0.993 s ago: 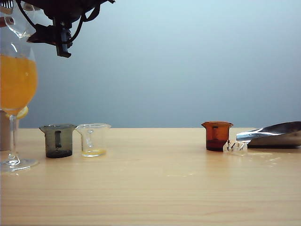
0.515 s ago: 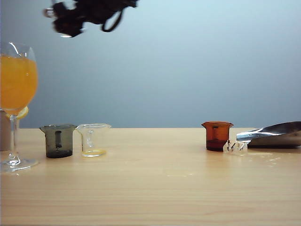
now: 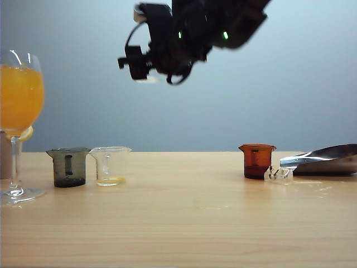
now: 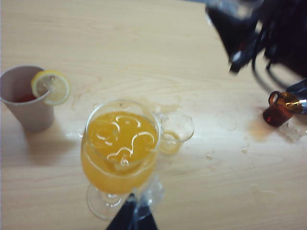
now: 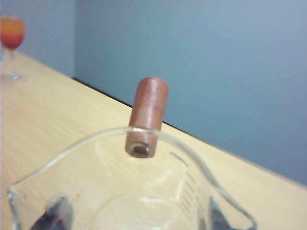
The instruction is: Pick up the third measuring cup from the left, pour the pineapple juice inside into the goblet, and finally put the measuring cup back in its original place.
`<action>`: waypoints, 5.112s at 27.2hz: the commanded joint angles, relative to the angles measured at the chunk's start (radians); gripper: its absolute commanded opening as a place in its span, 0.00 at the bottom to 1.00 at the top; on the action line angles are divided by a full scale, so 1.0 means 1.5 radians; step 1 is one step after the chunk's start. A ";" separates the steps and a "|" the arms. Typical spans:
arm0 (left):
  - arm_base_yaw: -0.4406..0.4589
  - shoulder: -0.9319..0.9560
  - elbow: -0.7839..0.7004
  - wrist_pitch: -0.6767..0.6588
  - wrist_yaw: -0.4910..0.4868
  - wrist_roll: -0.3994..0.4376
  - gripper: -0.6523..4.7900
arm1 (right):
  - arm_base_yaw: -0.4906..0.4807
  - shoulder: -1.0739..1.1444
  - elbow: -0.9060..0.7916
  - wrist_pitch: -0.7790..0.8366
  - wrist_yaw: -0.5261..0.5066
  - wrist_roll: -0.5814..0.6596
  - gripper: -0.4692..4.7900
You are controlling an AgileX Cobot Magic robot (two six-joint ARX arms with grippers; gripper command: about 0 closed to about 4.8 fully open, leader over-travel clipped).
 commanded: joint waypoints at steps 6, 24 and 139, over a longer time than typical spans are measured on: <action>0.000 -0.001 0.004 0.017 0.000 0.002 0.11 | 0.002 -0.009 -0.149 0.153 0.077 0.102 0.08; 0.000 0.000 0.004 0.021 0.000 0.006 0.11 | 0.001 0.006 -0.314 0.187 0.154 0.202 0.08; 0.083 -0.386 -0.539 0.539 -0.045 0.064 0.11 | -0.003 -1.023 -0.607 -0.488 0.117 0.068 0.09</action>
